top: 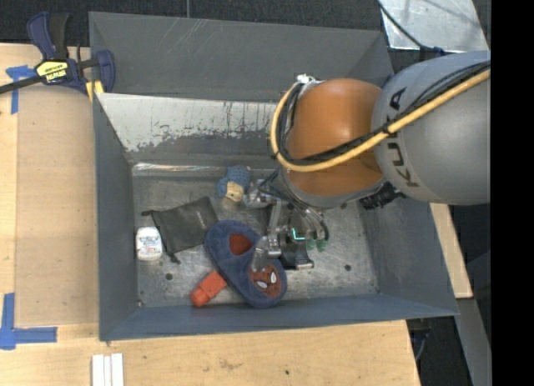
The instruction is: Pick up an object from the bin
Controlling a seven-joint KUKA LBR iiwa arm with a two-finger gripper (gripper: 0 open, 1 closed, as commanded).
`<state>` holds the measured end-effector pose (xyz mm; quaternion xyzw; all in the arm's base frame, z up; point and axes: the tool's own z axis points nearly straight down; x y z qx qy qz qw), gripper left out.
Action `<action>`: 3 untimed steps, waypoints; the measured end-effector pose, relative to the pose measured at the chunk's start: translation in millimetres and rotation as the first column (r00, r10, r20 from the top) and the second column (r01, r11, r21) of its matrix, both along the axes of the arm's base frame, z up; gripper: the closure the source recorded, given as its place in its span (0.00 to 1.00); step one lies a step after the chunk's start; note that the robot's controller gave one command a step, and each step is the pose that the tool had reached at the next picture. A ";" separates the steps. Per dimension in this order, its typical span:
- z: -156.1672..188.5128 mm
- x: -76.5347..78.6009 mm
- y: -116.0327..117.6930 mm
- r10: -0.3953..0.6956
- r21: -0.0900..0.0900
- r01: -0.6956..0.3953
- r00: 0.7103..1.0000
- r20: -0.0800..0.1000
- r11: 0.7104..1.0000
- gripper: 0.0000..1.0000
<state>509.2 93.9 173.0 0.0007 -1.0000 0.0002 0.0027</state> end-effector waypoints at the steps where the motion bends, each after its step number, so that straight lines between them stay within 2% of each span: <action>1: -96.6 53.0 27.3 0.296 0.000 -0.296 0.955 -0.009 0.955 0.00; 2: -96.2 49.6 64.6 0.725 -0.008 -0.724 0.689 0.001 0.689 0.00; 3: -93.8 5.1 33.5 0.787 -0.015 -0.787 0.616 0.038 0.617 0.00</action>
Offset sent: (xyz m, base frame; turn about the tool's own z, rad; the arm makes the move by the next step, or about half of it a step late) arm 0.0522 0.0275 -0.1030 -0.2986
